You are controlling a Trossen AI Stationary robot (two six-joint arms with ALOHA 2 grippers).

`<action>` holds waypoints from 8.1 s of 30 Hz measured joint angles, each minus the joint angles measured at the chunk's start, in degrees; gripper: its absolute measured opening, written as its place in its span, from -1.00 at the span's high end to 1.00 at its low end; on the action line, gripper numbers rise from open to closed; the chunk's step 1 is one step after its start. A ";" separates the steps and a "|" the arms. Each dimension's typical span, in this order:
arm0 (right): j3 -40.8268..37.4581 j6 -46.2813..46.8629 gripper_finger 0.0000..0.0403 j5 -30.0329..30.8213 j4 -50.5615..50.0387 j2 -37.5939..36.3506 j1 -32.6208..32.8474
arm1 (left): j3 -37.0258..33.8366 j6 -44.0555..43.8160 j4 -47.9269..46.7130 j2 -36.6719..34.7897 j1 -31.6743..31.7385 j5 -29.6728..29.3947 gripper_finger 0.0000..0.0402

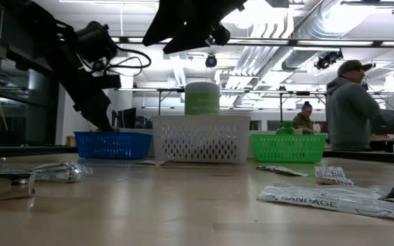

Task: Pick & Place Travel size toiletries
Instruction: Put the white bandage into the blue bin

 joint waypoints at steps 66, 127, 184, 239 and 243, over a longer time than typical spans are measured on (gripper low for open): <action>0.00 11.50 -0.36 -3.77 -10.75 -2.09 4.29 | 1.11 -16.66 -8.08 -12.39 -23.90 -3.71 0.21; -11.80 -1.59 -0.36 -32.51 -36.09 1.33 -2.02 | 0.85 -30.34 -7.30 -11.82 -55.38 -15.06 0.21; -2.40 -8.90 0.98 -16.84 20.47 6.93 -2.34 | -1.70 -16.23 8.54 -10.62 -58.16 -20.81 0.03; -2.40 -11.26 0.98 -23.50 32.23 12.14 -2.71 | -1.69 -16.85 14.04 -9.92 -58.16 -20.47 0.95; -2.40 -11.44 0.98 -23.45 32.26 12.14 -2.71 | -1.69 -16.98 14.08 -9.92 -58.16 -19.53 0.98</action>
